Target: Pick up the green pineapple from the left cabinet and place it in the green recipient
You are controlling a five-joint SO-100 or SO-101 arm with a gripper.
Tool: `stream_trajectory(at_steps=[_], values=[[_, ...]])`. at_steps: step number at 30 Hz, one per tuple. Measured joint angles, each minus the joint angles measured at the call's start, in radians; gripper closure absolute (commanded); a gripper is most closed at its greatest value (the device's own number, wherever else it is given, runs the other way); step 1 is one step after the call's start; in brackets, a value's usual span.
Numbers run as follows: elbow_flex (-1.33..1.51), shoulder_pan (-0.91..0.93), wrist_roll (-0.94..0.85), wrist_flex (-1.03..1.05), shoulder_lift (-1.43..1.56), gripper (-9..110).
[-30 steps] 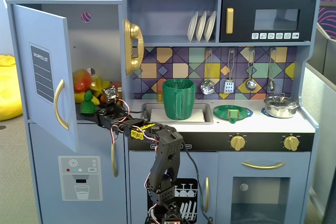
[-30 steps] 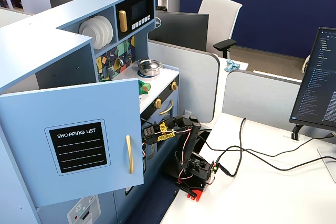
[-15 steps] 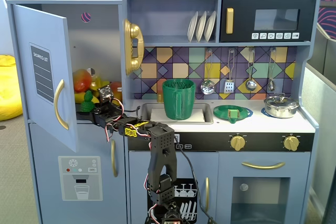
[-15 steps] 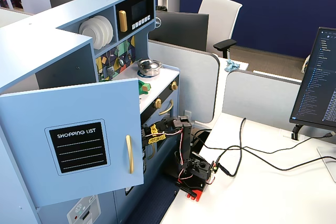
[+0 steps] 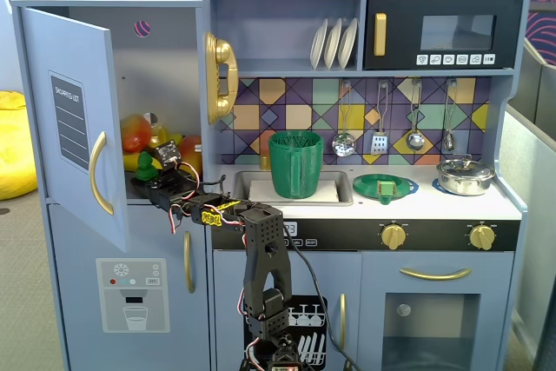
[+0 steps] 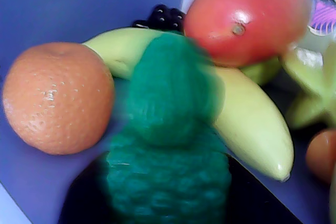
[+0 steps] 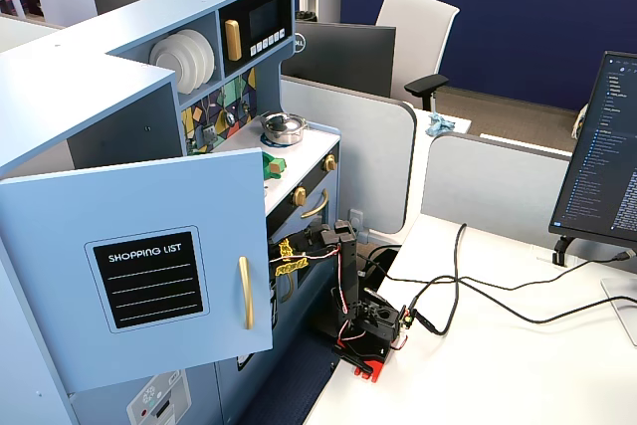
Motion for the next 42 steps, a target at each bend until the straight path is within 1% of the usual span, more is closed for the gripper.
stream_trajectory(at_steps=[3,8,14,18,22,26,31,34,37,42], values=[[0.002,-0.008,-0.052,0.0,0.0,101],[0.086,-0.046,-0.247,0.02,0.103,101],[0.268,-0.097,-0.368,0.078,0.399,101],[0.408,-0.078,-0.385,0.199,0.652,101],[0.502,-0.003,-0.382,0.35,0.897,101],[0.508,0.098,-0.353,0.525,1.104,101],[0.489,0.242,-0.285,0.73,1.258,101],[0.44,0.364,-0.207,0.833,1.278,101],[0.367,0.492,-0.117,0.891,1.246,101],[0.23,0.638,-0.041,0.885,1.094,101]])
